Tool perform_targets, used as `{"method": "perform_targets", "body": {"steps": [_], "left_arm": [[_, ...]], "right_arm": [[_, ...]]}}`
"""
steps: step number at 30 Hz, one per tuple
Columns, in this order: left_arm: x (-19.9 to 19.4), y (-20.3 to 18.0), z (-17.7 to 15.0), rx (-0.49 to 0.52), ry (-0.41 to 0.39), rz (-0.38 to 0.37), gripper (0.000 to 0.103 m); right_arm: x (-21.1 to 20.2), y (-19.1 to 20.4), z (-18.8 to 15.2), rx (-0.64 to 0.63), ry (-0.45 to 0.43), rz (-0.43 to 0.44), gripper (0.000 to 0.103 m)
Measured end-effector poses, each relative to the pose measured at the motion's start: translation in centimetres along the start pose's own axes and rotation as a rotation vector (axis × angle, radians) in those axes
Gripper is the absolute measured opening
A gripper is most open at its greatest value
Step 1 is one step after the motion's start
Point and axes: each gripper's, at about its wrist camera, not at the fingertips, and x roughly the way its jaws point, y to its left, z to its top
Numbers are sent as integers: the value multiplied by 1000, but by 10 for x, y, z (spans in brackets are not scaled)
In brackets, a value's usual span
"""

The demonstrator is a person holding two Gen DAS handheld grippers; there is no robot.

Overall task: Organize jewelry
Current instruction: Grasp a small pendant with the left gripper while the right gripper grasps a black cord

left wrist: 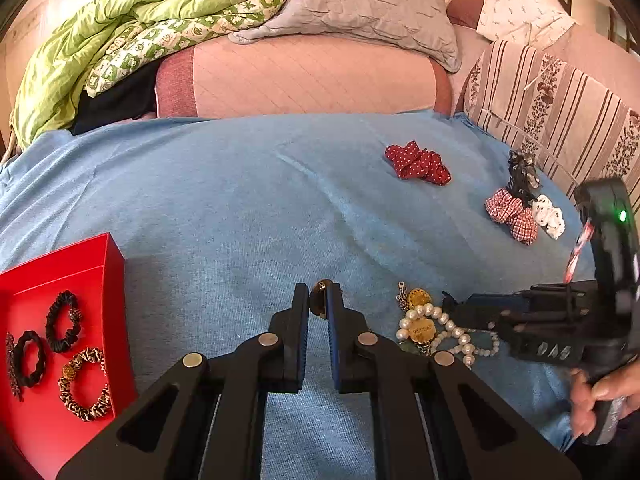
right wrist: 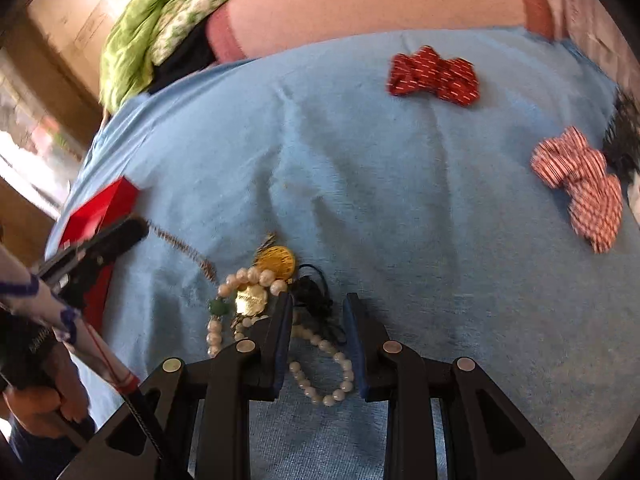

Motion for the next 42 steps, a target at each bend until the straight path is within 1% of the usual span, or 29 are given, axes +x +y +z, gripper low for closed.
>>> {"method": "perform_targets", "body": {"steps": [2, 4, 5, 7, 11, 12, 14, 15, 17, 19, 23, 26, 29, 34, 42], "left_arm": [[-1, 1, 1, -4, -1, -1, 9], [-1, 1, 1, -5, 1, -1, 9], [0, 1, 0, -3, 3, 1, 9], [0, 0, -1, 2, 5, 2, 9], [0, 1, -2, 2, 7, 2, 9], [0, 1, -1, 2, 7, 2, 9], [-1, 2, -1, 0, 4, 1, 9], [-1, 3, -1, -5, 2, -1, 9], [-3, 5, 0, -10, -2, -6, 9], [-6, 7, 1, -14, -12, -7, 9], [-14, 9, 3, -22, -35, -20, 9], [-24, 9, 7, -22, -66, -33, 9], [-36, 10, 9, -20, -100, -37, 9], [-48, 16, 12, -34, -139, -41, 9], [-55, 24, 11, -42, -151, -28, 9]], "right_arm": [[2, 10, -1, -64, -9, -45, 28], [4, 15, -1, -99, -14, -64, 23], [6, 16, -1, -103, -12, -65, 18], [8, 11, 2, -82, 2, -37, 18], [11, -8, 6, 32, 26, 43, 17], [9, -11, 6, 41, 27, 54, 13], [7, -9, 4, 32, 20, 43, 10], [4, -9, 3, 42, 14, 51, 9], [-3, -13, 4, 82, -18, 85, 9], [-20, -16, 8, 105, -88, 131, 9], [-60, -17, 12, 107, -274, 202, 9], [-79, -12, 11, 96, -358, 234, 9], [-87, -6, 8, 78, -390, 239, 9], [-88, 3, 6, 66, -393, 263, 9], [-84, 18, 9, 44, -386, 277, 9]]}}
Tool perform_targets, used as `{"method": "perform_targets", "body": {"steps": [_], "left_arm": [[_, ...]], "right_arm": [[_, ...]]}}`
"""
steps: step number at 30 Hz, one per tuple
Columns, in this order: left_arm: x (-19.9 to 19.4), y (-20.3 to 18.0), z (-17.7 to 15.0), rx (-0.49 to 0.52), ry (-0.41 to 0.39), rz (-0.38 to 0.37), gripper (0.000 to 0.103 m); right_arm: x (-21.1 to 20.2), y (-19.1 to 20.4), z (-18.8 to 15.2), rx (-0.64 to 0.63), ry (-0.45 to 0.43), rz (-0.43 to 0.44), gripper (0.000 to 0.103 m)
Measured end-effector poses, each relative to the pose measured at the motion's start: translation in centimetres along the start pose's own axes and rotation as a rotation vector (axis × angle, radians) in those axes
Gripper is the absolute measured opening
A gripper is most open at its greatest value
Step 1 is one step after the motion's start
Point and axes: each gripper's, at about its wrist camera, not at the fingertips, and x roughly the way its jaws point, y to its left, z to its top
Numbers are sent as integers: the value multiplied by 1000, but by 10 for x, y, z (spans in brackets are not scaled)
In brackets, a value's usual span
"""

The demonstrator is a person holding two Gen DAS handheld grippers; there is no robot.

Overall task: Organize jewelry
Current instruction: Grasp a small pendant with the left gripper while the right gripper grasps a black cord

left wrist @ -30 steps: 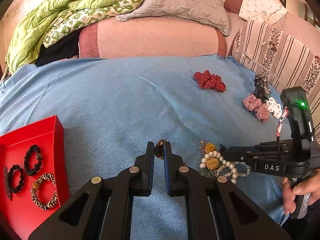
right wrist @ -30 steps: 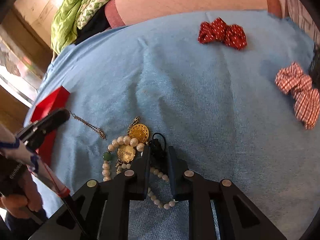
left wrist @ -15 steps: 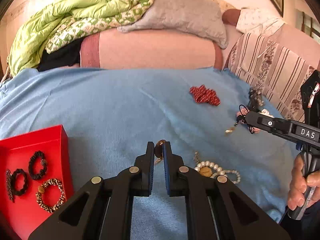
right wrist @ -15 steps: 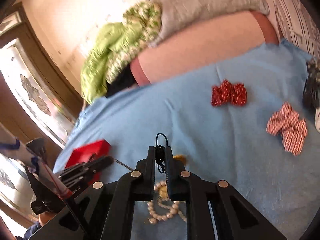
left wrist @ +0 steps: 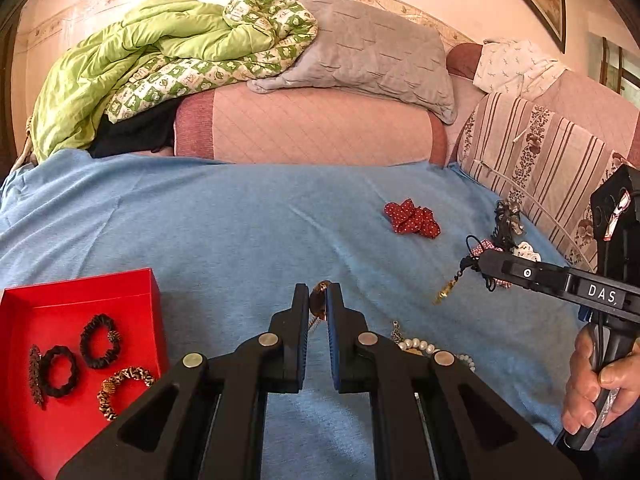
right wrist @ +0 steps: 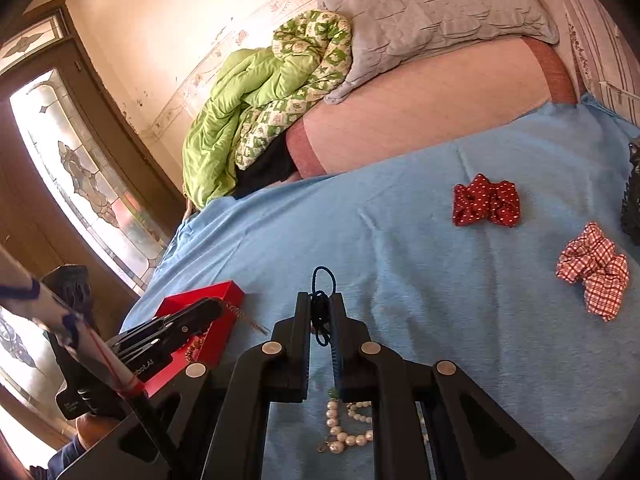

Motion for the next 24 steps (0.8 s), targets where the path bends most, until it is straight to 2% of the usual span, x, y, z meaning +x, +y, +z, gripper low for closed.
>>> {"method": "perform_targets", "body": {"steps": [13, 24], "left_arm": [[-20, 23, -1, -30, -33, 33, 9], [-76, 61, -19, -112, -73, 91, 9]], "right_arm": [[18, 29, -7, -26, 17, 28, 9], [24, 87, -26, -51, 47, 104, 10]]}}
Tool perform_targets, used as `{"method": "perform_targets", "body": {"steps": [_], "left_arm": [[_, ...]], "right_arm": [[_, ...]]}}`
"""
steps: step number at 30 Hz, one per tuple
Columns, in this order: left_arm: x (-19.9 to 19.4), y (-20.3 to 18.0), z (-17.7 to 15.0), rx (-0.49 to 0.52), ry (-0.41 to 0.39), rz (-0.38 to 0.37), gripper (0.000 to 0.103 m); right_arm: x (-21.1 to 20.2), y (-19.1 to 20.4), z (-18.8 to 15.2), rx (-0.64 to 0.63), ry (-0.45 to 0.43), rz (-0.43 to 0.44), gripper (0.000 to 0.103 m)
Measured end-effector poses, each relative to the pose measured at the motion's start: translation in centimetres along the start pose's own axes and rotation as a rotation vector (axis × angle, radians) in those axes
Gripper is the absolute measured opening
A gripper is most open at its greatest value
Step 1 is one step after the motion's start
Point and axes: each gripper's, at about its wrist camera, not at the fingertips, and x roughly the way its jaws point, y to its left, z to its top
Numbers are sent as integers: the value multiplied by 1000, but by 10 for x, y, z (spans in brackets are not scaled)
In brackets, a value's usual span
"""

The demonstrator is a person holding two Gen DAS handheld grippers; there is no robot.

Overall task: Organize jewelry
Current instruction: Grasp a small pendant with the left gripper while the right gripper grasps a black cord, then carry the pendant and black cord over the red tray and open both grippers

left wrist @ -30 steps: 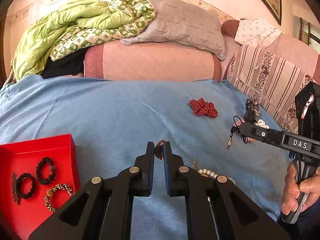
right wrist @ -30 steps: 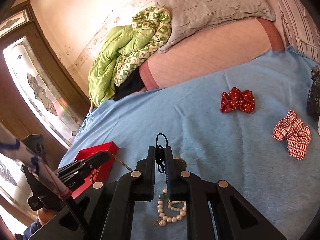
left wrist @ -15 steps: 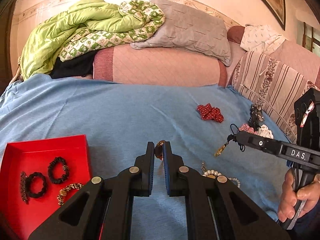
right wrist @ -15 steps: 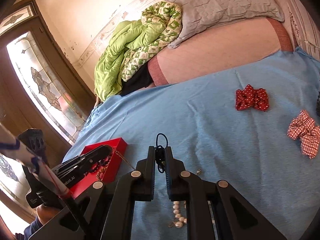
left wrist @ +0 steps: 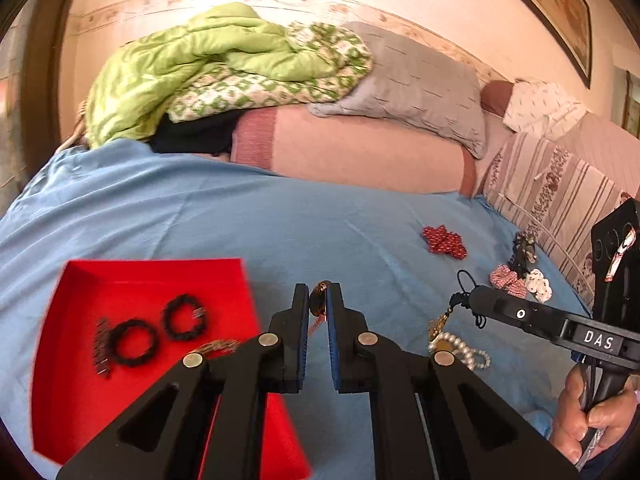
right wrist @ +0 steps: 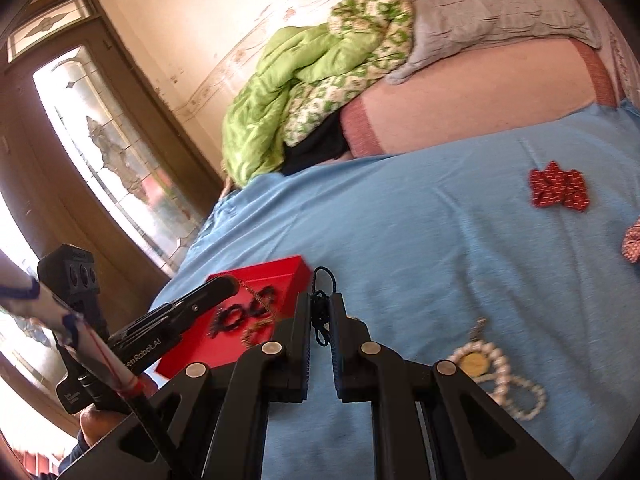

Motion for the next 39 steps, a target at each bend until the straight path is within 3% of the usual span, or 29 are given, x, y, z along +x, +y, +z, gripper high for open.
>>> {"method": "perform_targets", "body": {"steps": [9, 16, 25, 39], "left_arm": [[-44, 75, -24, -105, -3, 87, 9], [-47, 120, -40, -166, 37, 131, 9], [-33, 146, -41, -233, 78, 159, 9], [-10, 150, -46, -251, 155, 180, 9]], "right_arm": [[22, 63, -19, -43, 57, 98, 10], [56, 107, -40, -103, 137, 132, 10], [111, 141, -58, -147, 233, 107, 10], [158, 136, -58, -134, 294, 20, 10]]}}
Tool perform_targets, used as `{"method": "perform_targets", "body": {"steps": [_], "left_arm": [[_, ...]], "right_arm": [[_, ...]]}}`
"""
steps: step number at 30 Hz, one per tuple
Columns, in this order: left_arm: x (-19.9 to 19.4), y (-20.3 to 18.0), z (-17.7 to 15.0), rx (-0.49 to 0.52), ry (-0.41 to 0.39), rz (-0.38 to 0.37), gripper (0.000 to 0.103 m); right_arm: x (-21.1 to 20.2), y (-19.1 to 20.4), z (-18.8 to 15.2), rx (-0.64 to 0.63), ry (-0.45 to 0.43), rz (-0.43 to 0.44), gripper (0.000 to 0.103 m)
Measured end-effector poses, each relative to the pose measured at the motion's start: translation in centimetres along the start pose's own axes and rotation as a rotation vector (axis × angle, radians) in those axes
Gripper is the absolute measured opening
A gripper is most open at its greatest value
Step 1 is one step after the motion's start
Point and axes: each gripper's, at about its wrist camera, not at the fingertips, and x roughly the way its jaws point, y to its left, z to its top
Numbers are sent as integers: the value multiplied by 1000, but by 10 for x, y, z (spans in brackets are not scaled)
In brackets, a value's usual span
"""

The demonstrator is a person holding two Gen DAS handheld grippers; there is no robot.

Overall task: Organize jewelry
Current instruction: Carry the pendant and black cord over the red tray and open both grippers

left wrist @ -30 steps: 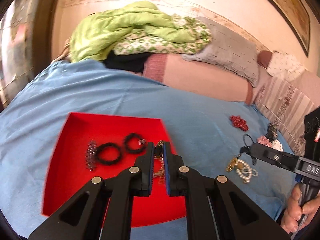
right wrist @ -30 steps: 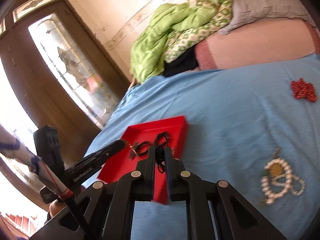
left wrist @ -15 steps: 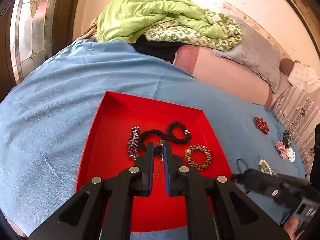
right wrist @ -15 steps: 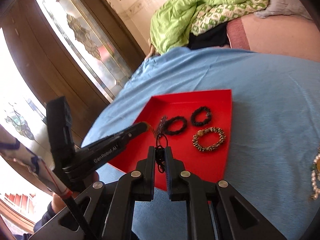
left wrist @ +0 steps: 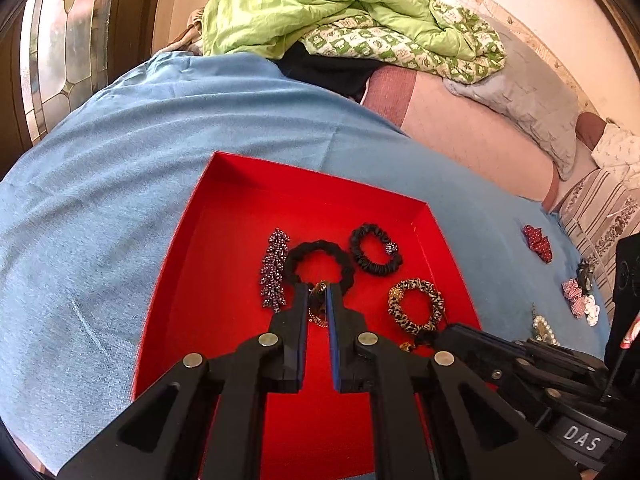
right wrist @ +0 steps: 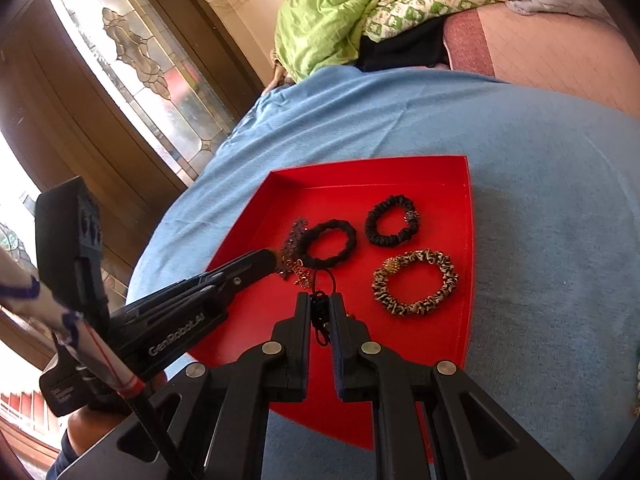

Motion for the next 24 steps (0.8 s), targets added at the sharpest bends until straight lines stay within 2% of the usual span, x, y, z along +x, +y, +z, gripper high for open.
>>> {"method": "perform_targets", "body": {"steps": [24], "left_arm": [[10, -1, 2, -1, 25, 14, 9]], "right_arm": [[31, -14, 13, 40, 29, -46, 11]]}}
